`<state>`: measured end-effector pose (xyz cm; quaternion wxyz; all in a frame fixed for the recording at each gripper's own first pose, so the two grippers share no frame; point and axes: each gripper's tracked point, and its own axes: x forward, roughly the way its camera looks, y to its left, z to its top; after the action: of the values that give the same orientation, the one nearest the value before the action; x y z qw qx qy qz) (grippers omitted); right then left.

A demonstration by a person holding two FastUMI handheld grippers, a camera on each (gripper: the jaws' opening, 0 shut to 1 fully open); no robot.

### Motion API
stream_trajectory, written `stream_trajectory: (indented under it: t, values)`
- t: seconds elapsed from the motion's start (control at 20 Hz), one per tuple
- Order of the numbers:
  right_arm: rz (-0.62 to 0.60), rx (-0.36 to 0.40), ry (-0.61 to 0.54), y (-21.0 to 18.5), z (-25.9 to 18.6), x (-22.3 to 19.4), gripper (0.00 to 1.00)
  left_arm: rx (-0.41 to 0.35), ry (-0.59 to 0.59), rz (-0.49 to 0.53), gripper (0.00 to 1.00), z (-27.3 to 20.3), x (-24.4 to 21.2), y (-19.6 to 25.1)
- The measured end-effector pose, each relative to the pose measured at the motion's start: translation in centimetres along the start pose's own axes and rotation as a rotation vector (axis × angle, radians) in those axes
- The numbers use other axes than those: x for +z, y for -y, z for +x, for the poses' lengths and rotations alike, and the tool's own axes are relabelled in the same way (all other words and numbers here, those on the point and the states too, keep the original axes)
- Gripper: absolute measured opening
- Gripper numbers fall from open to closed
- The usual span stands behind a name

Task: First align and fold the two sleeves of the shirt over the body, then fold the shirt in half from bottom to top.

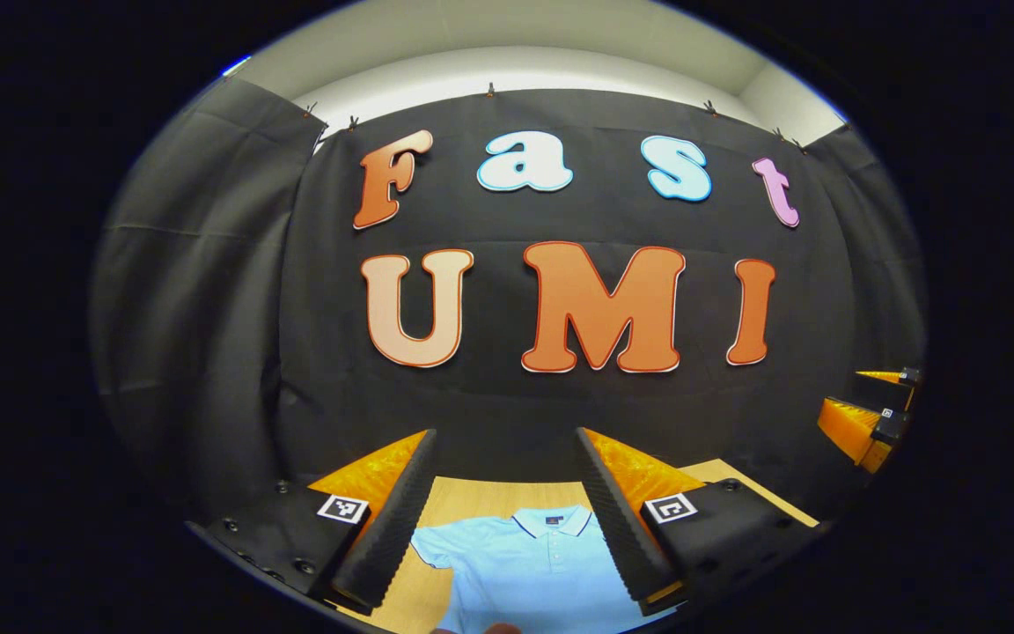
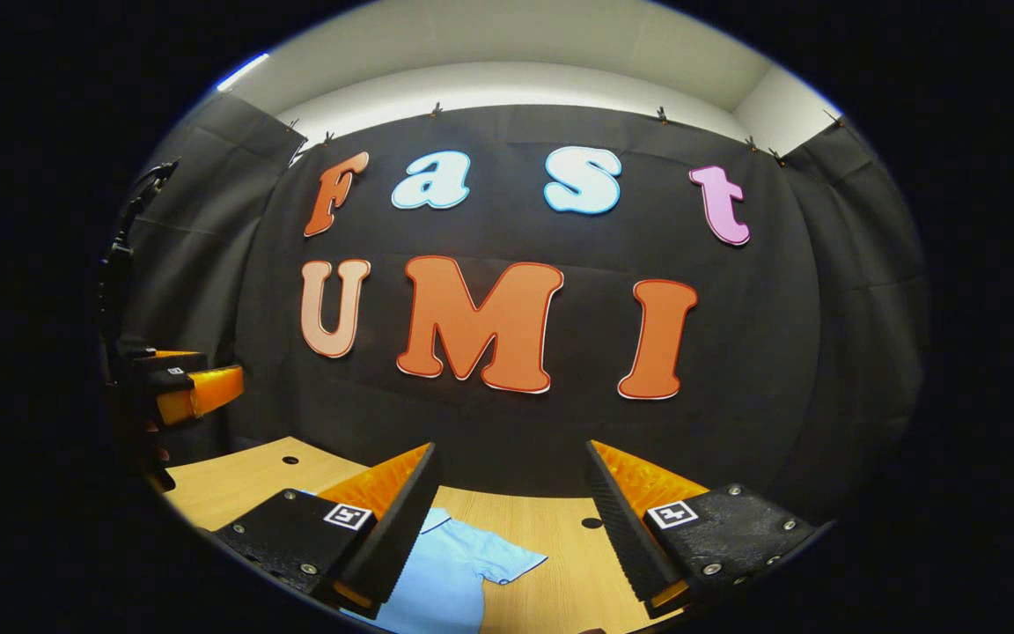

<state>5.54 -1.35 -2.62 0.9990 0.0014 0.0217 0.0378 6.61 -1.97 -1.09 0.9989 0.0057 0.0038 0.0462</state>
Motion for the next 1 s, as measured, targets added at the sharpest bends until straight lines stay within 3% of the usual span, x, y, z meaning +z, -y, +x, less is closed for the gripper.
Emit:
stream_trajectory:
  t: [0.2,0.4,0.7,1.0]
  values:
    - [0.001,-0.031,-0.025,0.0,1.5,-0.7,0.98,-0.035,-0.006,-0.002,0.98,1.4,-0.6,0.4]
    - [-0.005,-0.113,-0.054,-0.9,2.8,-1.5,0.98,-0.078,0.019,0.046,0.99,2.8,-0.2,-1.7]
    - [-0.062,-0.203,-0.117,-2.6,4.2,-3.1,0.98,-0.14,-0.018,0.03,0.99,3.8,-2.1,-5.8]
    - [-0.049,-0.258,-0.212,-2.3,5.3,-5.2,0.97,-0.132,-0.043,0.026,0.99,3.4,-3.3,-9.5]
